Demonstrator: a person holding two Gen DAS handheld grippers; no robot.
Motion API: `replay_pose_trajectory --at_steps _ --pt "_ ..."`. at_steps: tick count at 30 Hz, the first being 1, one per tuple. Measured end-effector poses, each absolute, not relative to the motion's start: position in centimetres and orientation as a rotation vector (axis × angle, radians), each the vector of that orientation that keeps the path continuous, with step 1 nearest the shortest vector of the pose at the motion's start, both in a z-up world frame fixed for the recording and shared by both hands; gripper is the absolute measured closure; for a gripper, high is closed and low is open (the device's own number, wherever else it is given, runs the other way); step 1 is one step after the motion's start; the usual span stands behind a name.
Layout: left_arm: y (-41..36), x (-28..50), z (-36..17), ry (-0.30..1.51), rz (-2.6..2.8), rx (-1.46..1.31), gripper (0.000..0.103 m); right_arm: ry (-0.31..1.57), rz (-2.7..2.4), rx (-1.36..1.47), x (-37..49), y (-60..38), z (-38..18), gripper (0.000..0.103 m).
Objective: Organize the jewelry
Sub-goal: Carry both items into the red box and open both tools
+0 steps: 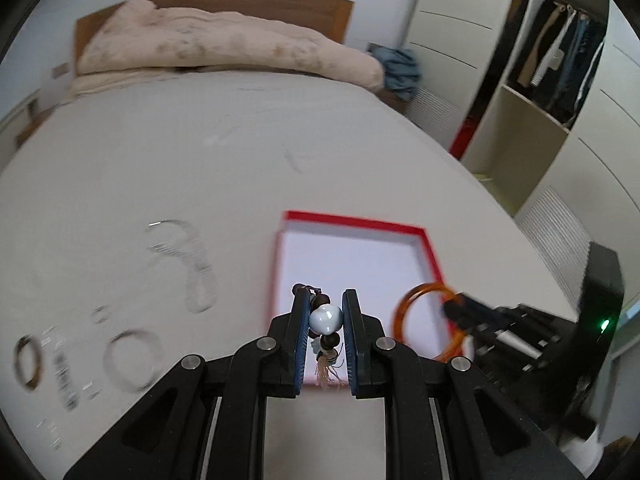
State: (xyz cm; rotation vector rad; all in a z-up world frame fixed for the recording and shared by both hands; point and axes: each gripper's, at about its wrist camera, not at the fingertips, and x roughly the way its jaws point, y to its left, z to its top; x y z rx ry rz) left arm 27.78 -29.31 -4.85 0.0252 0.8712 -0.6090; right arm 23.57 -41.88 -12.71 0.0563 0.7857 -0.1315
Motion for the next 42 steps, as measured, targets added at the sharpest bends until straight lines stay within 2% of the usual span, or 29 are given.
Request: replay_pose_trajectory --at_steps 5,11,22,25,27,34,42 --pt "-32.7 30.1 -10.5 0.972 -0.602 0.078 0.087 0.834 -0.135 0.015 26.5 -43.7 -15.5 0.093" --pt "-32.3 30.3 -15.7 1.065 -0.545 0.132 0.087 0.909 -0.107 -0.066 28.2 -43.9 -18.6 0.093" --pt "-33.3 30.4 -16.2 1.061 -0.528 0.156 0.085 0.948 -0.061 -0.217 28.8 -42.8 -19.6 0.091" --pt "-33.0 30.5 -15.9 1.07 -0.541 0.135 0.08 0.931 -0.071 -0.185 28.4 -43.3 -18.9 0.08" --pt "-32.5 30.1 -15.1 1.052 -0.536 0.134 0.069 0.91 -0.076 -0.156 27.6 -43.7 -18.0 0.078" --pt "-30.4 27.8 -10.7 0.995 -0.539 0.111 0.068 0.858 -0.106 -0.056 22.7 -44.0 -14.0 0.078" --pt "-24.5 21.2 -4.6 0.922 -0.496 0.172 0.068 0.805 -0.103 0.017 15.3 -40.8 -8.8 0.078"
